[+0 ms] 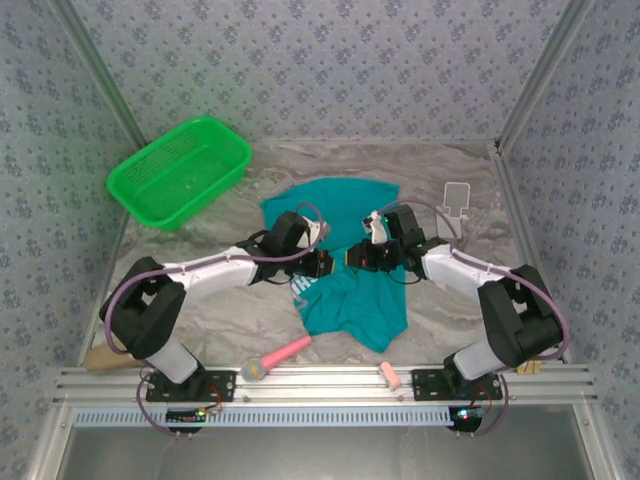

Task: Fold the inside-out t-shirt

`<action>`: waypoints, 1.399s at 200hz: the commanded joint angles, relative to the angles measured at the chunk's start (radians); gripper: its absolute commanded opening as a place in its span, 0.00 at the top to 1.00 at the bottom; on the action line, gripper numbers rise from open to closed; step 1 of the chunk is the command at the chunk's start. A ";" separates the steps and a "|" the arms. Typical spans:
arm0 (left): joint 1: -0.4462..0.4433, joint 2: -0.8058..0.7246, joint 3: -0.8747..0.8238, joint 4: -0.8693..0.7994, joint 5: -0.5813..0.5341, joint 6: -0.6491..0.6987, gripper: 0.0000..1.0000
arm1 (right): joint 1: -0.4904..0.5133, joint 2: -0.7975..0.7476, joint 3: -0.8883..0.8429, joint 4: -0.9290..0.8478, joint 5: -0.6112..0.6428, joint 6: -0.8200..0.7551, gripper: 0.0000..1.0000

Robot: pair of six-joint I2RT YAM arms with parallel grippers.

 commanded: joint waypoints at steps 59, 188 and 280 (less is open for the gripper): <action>0.018 0.008 -0.055 -0.117 -0.174 0.337 1.00 | -0.143 0.030 0.124 -0.256 -0.235 -0.095 0.88; 0.115 -0.024 -0.147 0.213 0.017 0.337 0.47 | 0.188 0.002 0.067 -0.163 0.322 -0.206 0.57; 0.110 0.209 0.064 0.238 0.149 0.318 0.64 | 0.257 0.066 0.069 -0.161 0.351 -0.291 0.78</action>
